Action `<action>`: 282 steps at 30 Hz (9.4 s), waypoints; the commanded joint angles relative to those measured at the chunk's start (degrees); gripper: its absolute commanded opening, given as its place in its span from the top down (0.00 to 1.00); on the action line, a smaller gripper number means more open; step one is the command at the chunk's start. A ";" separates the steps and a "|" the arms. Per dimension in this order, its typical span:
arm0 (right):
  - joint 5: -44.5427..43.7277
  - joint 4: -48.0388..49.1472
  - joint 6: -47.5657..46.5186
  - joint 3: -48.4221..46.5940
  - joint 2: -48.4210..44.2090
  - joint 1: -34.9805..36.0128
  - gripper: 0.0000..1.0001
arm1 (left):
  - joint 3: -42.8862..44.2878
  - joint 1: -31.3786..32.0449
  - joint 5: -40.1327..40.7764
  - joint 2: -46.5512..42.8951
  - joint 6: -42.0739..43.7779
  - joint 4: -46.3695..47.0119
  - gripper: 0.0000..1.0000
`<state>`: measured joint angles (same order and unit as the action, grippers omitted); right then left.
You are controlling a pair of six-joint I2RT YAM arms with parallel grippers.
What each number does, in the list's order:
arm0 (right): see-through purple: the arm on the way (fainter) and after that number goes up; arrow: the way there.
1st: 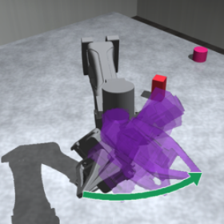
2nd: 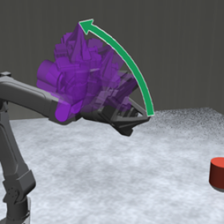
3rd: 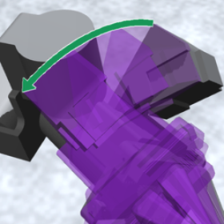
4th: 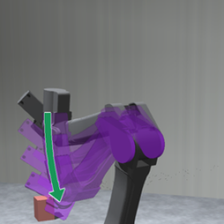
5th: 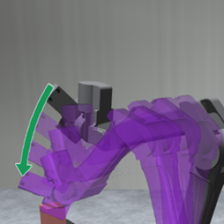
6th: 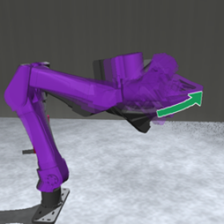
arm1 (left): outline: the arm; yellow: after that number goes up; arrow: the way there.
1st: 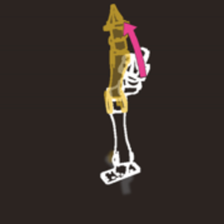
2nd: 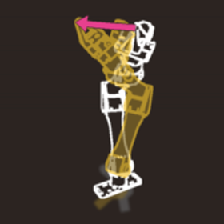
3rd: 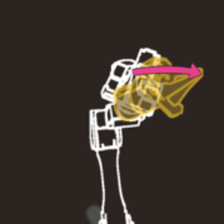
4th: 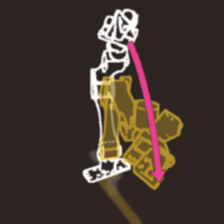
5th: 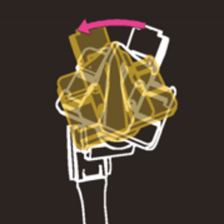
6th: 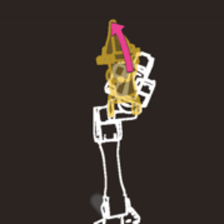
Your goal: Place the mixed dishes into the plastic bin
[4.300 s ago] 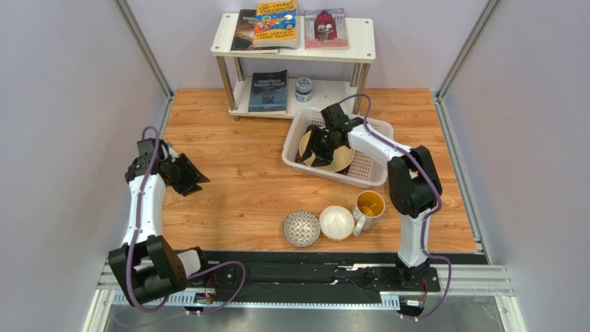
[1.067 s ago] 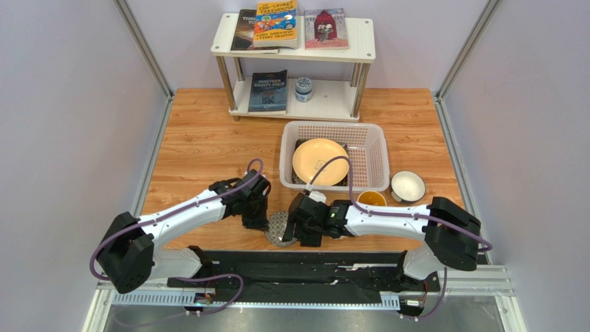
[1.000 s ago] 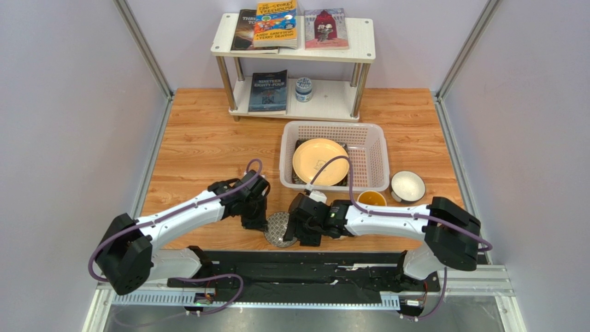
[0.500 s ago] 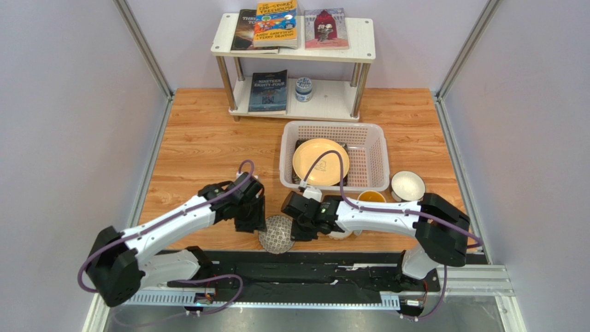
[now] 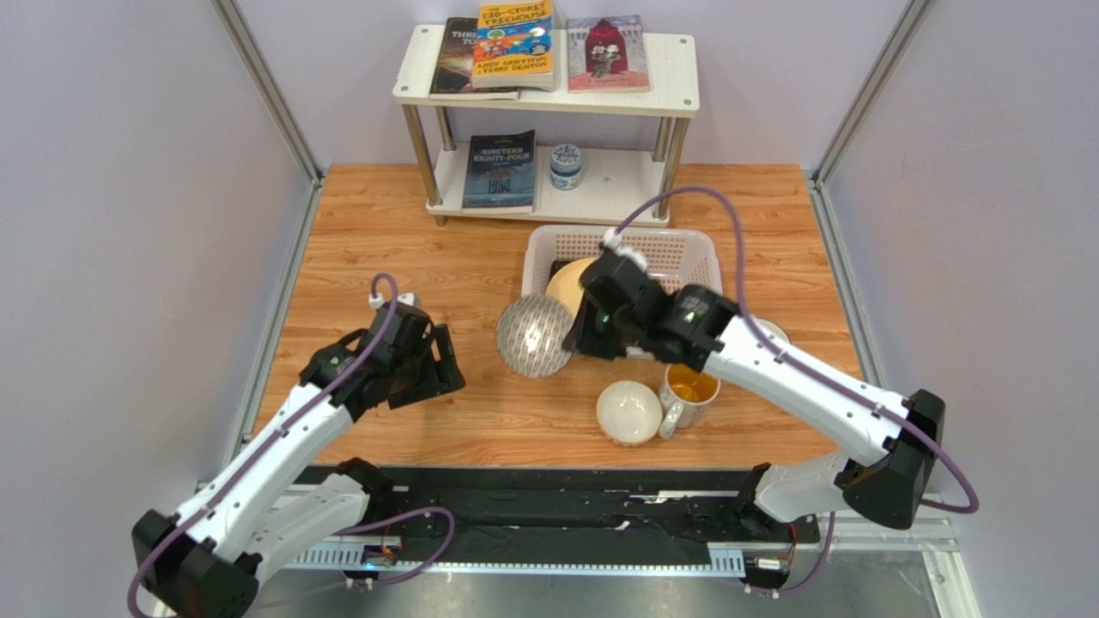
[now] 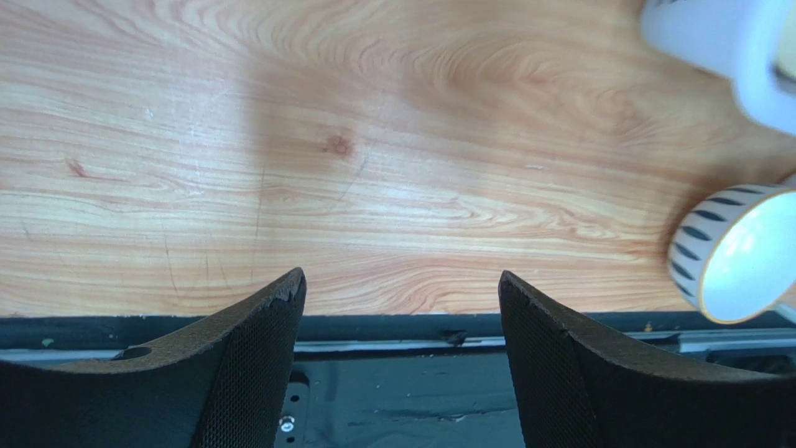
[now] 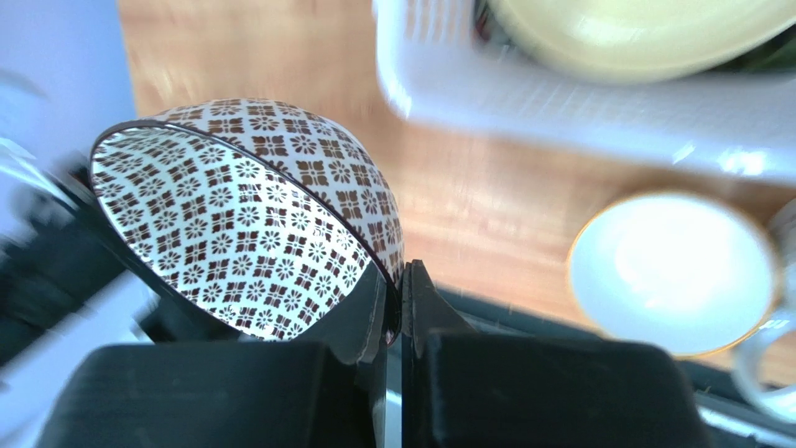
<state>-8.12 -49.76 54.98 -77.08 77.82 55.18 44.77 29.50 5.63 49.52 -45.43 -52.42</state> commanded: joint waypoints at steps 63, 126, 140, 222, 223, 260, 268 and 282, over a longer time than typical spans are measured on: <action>17.53 -6.30 -11.40 16.77 -23.12 -31.36 0.36 | 1.70 23.58 -11.44 27.80 -15.29 28.78 0.21; 9.44 15.12 10.94 31.64 -11.03 0.89 0.34 | 6.47 26.75 -4.31 34.94 -10.91 14.45 0.94; 6.63 18.20 13.22 29.79 2.59 5.73 0.50 | 5.15 26.67 -5.19 34.77 -11.26 15.51 0.97; 6.72 -12.55 -20.44 1.48 -3.36 -58.30 0.27 | -4.34 14.80 2.11 10.69 -9.59 9.01 0.35; 6.37 -13.34 -20.79 2.71 -4.07 -60.26 0.27 | -4.26 14.80 2.11 10.86 -9.59 9.18 0.35; 8.91 -1.22 -22.11 23.28 4.97 -77.50 0.78 | -4.34 14.80 2.19 10.95 -9.15 9.97 0.37; 9.27 -2.36 -22.81 23.73 -0.73 -77.59 0.99 | -4.34 14.80 2.02 11.04 -8.89 10.06 0.37; 14.43 -16.95 -25.89 -1.04 -9.18 -74.62 1.00 | -4.26 14.80 1.84 12.10 -8.62 10.50 0.38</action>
<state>-0.80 -63.37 29.65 -69.30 69.67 -22.17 40.45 44.51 7.77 61.45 -54.96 -43.35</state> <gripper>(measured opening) 0.047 0.625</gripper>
